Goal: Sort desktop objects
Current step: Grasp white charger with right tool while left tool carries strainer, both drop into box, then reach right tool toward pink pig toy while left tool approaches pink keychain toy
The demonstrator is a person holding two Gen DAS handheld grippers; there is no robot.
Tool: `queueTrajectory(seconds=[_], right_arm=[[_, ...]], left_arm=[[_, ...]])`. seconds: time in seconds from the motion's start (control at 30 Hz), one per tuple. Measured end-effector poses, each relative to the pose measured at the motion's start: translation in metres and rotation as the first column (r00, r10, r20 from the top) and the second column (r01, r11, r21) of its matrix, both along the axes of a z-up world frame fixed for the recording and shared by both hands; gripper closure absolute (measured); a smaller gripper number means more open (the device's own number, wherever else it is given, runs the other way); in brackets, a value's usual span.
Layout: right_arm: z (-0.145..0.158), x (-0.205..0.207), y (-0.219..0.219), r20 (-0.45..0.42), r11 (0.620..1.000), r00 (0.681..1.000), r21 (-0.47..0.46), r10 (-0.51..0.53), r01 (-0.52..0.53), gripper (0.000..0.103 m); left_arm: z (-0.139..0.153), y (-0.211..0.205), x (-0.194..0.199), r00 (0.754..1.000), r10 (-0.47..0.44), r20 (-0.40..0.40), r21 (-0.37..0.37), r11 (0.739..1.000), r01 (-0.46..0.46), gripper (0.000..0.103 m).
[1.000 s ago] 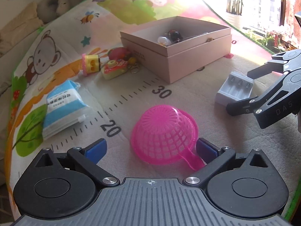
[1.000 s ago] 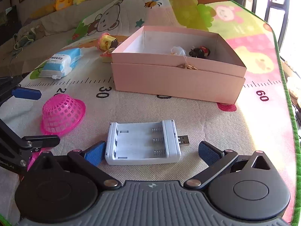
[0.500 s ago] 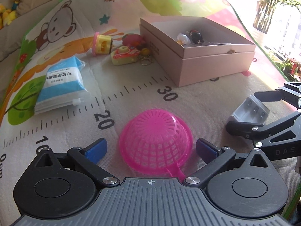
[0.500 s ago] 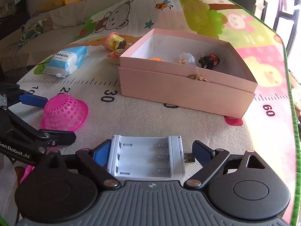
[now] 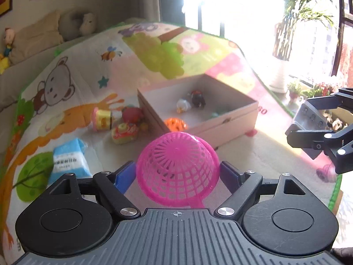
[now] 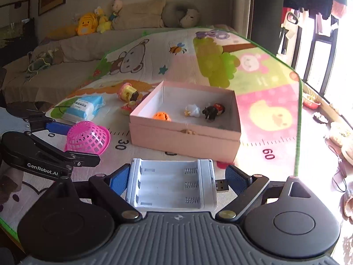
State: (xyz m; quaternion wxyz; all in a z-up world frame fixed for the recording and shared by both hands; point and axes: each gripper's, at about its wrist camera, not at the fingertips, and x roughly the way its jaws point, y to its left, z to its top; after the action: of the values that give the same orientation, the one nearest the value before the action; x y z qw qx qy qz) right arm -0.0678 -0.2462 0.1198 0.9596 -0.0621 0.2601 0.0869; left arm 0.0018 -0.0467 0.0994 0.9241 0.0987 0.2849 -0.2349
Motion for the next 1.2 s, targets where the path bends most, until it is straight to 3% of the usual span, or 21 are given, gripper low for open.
queueTrajectory(seconds=[0.1,0.2,0.27,0.3,0.43,0.5,0.63,0.8,0.87,1.0,1.07,1.2], right_arm=[[0.036,0.001,-0.011,0.141,0.998,0.99,-0.046,-0.026,0.033,0.012],[0.052,0.018,-0.021,0.191,0.996,0.98,-0.055,-0.062,0.074,0.012],[0.053,0.035,-0.027,0.178,0.995,0.981,-0.039,-0.083,0.091,0.012],[0.052,0.044,-0.03,0.167,0.995,0.982,-0.028,-0.091,0.097,0.012],[0.041,0.07,-0.041,0.127,0.991,0.983,-0.009,-0.13,0.132,0.012],[0.032,0.081,-0.044,0.1,0.991,0.986,-0.002,-0.13,0.131,0.012],[0.011,0.11,-0.036,0.03,0.994,0.994,0.011,-0.108,0.108,0.012],[-0.013,0.157,-0.012,-0.079,0.997,0.995,0.059,-0.053,0.058,0.011],[-0.02,0.17,-0.003,-0.128,0.995,0.991,0.082,-0.044,0.055,0.006],[-0.019,0.178,0.031,-0.144,0.998,0.989,0.058,0.007,0.001,0.005],[-0.015,0.182,0.056,-0.147,0.998,0.988,0.031,0.054,-0.05,0.005],[-0.005,0.212,0.108,-0.186,0.991,0.973,-0.001,0.134,-0.137,0.005]], left_arm=[[0.044,-0.018,0.025,0.993,-0.045,0.111,-0.042,0.998,0.049,0.016],[0.061,-0.048,0.069,0.983,-0.077,0.168,-0.052,0.995,0.087,0.015],[0.06,-0.067,0.103,0.981,-0.102,0.165,-0.066,0.991,0.114,0.013],[0.054,-0.079,0.126,0.983,-0.122,0.138,-0.048,0.99,0.129,0.005],[0.032,-0.077,0.161,0.997,-0.039,0.066,-0.067,0.997,0.043,0.006],[0.018,-0.058,0.156,1.0,0.0,0.031,-0.098,0.995,0.003,0.003],[-0.013,-0.024,0.128,0.998,0.064,-0.001,-0.083,0.994,-0.064,0.003],[-0.049,0.015,0.084,0.991,0.126,-0.041,-0.027,0.991,-0.128,0.001],[-0.061,0.027,0.073,0.986,0.155,-0.054,-0.002,0.988,-0.155,0.001],[-0.085,0.055,0.06,0.972,0.223,-0.077,0.033,0.975,-0.221,0.001],[-0.093,0.067,0.059,0.962,0.255,-0.094,0.02,0.967,-0.254,0.0],[-0.094,0.09,0.063,0.949,0.28,-0.144,-0.096,0.951,-0.295,0.0]])
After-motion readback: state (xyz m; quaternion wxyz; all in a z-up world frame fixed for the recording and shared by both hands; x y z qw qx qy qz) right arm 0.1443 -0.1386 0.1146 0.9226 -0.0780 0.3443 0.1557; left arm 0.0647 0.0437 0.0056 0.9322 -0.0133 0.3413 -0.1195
